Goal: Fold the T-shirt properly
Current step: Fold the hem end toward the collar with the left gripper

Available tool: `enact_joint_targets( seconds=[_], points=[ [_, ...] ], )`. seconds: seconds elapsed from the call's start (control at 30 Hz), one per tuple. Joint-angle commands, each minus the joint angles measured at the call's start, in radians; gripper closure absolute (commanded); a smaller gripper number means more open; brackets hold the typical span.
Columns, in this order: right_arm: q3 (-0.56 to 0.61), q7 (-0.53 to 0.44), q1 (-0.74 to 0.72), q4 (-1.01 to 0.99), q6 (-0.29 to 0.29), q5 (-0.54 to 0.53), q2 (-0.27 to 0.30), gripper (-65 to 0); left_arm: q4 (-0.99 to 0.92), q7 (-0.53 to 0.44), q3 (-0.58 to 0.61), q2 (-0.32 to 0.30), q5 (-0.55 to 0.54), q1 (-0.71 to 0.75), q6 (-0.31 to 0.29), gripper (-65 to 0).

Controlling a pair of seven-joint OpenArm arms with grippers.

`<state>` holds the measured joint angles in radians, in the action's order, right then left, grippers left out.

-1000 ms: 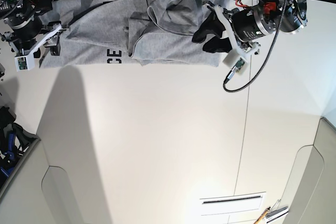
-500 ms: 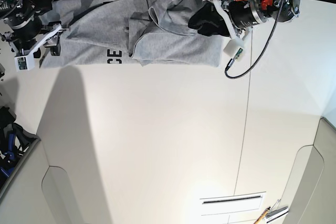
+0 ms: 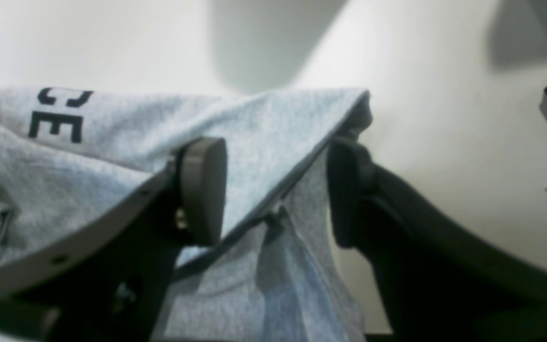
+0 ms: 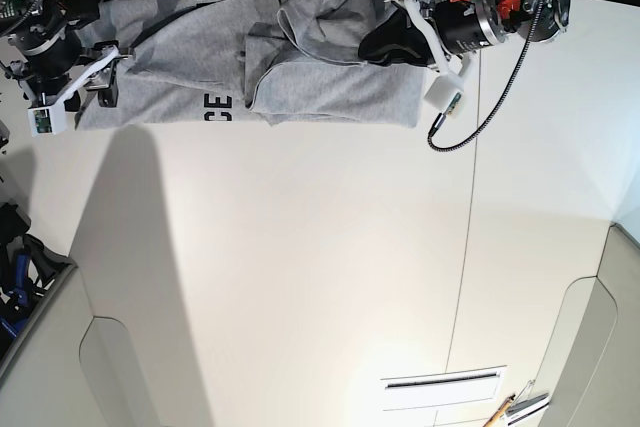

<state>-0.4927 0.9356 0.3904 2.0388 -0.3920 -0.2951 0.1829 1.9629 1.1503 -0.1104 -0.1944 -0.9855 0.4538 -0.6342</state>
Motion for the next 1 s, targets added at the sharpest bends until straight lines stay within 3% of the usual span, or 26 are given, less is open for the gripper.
enact_joint_targets(
  seconds=[0.0,0.13,0.33,0.5,0.53,0.7,0.8,0.97],
  points=[
    [-0.005,-0.024,-0.002,0.014,0.003,-0.008,0.011,-33.4,0.016,0.008,0.000,-0.003,-0.074,-0.002,-0.046,-2.1],
    [-0.005,-0.024,-0.002,0.014,0.003,-0.008,0.011,-33.4,0.016,0.089,0.017,-0.003,-0.234,-0.002,-0.064,-1.9],
    [-0.005,-0.024,-0.002,0.014,0.003,-0.008,0.011,-33.4,0.016,0.096,0.174,-0.003,-0.249,-0.005,-0.064,-2.4],
    [-0.005,-0.023,-0.002,0.014,0.003,-0.008,0.011,-33.4,0.016,0.088,0.276,-0.003,-0.205,-0.008,-0.064,-24.0],
    [-0.005,-0.023,-0.002,0.014,0.003,-0.008,0.011,-33.4,0.016,0.087,0.290,-0.003,-0.205,-0.008,-0.064,-25.2],
    [-0.006,-0.023,-0.002,0.014,0.003,-0.003,0.016,-33.4,0.016,0.088,0.292,-0.008,-0.206,-0.019,-0.064,-25.2],
    [-0.006,-0.028,-0.002,0.014,0.004,0.064,0.035,-33.4,0.016,0.088,0.282,-0.008,-0.206,-0.024,-0.064,-25.2],
    [-0.061,-0.027,-0.002,0.013,0.052,0.104,0.075,-33.4,0.016,0.088,0.230,-0.008,-0.206,-0.024,-0.064,-25.2]
  ],
)
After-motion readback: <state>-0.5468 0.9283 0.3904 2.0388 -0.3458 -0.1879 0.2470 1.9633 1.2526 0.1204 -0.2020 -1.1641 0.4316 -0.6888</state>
